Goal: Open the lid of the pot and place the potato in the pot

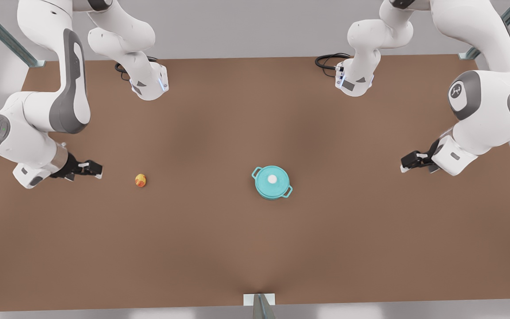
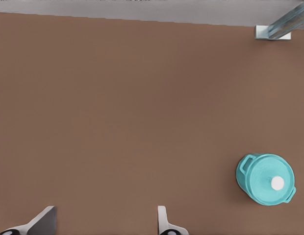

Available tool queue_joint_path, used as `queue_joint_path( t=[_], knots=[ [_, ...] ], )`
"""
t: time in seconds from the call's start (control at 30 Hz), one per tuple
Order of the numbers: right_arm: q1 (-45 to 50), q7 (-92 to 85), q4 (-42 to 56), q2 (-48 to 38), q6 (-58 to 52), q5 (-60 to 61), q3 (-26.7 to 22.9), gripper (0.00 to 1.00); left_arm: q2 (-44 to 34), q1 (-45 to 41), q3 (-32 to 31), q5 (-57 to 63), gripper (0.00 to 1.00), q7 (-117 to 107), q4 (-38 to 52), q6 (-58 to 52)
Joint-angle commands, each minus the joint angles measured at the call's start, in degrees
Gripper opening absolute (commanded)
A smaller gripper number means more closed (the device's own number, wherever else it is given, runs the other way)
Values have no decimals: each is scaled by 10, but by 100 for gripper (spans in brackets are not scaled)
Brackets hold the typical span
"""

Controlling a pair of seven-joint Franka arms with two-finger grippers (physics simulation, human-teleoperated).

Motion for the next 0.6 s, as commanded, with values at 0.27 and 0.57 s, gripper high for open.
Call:
queue_joint_path(
  t=[0.27, 0.57],
  knots=[
    [1, 12, -2, -5, 24, -2, 26, 100, 80, -186, -66, 81, 100, -187, 39, -8],
    [21, 101, -257, -124, 169, -64, 68, 88, 213, -304, -68, 91, 100, -440, 56, 119]
  ],
)
